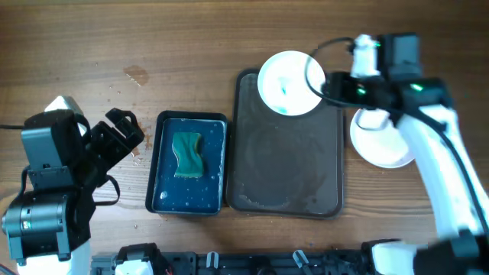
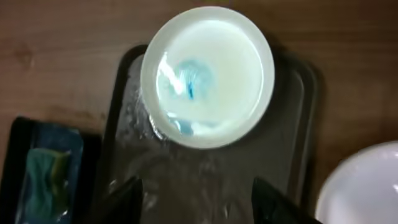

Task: Clean dirty plates on tray and stack at the side
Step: 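Grip the last plate rim with the right gripper and drag it to tray center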

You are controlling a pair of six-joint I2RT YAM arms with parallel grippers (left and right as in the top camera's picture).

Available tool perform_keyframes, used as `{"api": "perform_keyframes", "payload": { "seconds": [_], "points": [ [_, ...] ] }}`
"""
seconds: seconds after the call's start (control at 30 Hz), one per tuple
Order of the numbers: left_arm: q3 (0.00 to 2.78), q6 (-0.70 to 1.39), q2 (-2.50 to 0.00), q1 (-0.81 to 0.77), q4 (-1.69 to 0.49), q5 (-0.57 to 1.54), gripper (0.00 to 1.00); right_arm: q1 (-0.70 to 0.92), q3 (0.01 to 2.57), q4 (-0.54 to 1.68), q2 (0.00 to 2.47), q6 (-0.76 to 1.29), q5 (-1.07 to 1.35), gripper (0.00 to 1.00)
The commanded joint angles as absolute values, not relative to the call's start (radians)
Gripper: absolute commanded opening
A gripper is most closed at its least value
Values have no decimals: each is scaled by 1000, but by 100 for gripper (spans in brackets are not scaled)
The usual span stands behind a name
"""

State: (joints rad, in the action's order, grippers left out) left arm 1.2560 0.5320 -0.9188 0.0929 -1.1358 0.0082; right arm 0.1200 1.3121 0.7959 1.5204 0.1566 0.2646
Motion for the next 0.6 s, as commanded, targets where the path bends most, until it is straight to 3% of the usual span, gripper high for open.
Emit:
{"api": "perform_keyframes", "payload": {
  "seconds": [0.0, 0.17, 0.23, 0.27, 0.33, 0.47, 0.57],
  "points": [
    [1269, 528, -917, 97, -1135, -1, 100, 109, 1316, 657, 1701, 131, 229, 52],
    [1269, 528, -917, 97, -1135, -1, 100, 102, 1316, 407, 1937, 131, 204, 46],
    [1269, 528, -917, 97, -1135, -1, 100, 102, 1316, 341, 2022, 159, 133, 39],
    [1269, 528, -917, 97, -1135, -1, 100, 102, 1316, 336, 2038, 175, 112, 33],
    [1269, 528, -917, 97, -1135, -1, 100, 102, 1316, 341, 2046, 187, 105, 4],
    [1269, 528, -917, 97, -1135, -1, 100, 102, 1316, 400, 1974, 190, 113, 4],
    [1269, 528, -917, 97, -1135, -1, 100, 102, 1316, 444, 1899, 147, 136, 28]
  ]
}}
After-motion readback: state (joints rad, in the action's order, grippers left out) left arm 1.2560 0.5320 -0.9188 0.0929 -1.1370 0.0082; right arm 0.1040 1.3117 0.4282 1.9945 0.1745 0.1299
